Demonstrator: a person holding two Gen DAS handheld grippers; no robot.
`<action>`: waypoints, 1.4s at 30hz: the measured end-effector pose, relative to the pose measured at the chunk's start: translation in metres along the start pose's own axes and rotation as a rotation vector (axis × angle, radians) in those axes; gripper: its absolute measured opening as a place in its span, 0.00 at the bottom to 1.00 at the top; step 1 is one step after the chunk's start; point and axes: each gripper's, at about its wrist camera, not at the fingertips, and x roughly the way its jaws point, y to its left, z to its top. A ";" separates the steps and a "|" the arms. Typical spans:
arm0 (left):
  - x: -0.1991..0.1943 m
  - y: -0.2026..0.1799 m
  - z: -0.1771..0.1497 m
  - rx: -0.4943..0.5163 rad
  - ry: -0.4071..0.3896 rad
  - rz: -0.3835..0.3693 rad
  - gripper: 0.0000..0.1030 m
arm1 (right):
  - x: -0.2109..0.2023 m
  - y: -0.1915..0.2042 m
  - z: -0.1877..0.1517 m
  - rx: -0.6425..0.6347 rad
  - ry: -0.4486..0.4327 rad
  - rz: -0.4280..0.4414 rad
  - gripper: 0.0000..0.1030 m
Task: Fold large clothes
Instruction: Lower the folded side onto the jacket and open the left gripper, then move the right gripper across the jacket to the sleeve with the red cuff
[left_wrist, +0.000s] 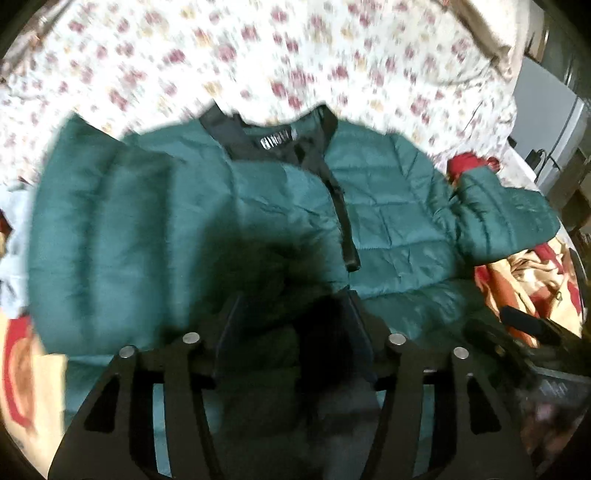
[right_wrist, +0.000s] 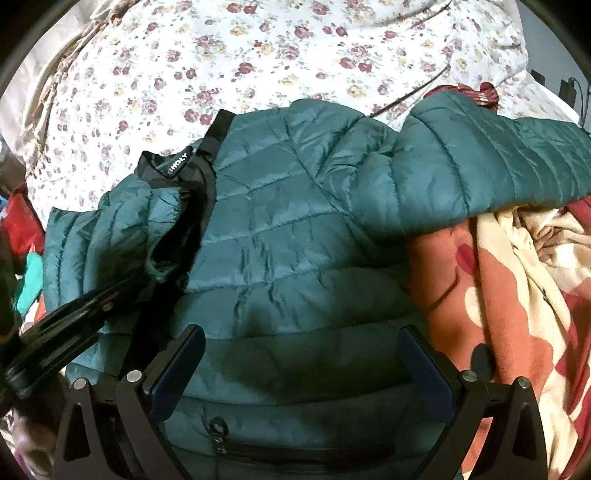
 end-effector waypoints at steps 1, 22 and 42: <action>-0.015 0.004 -0.002 0.007 -0.019 0.005 0.54 | 0.001 0.002 0.001 -0.001 0.002 0.006 1.00; -0.076 0.168 -0.011 -0.261 -0.130 0.236 0.55 | 0.078 0.121 0.076 -0.184 0.040 0.156 0.95; -0.033 0.168 -0.005 -0.296 -0.069 0.224 0.55 | 0.035 0.095 0.089 -0.279 -0.167 0.100 0.16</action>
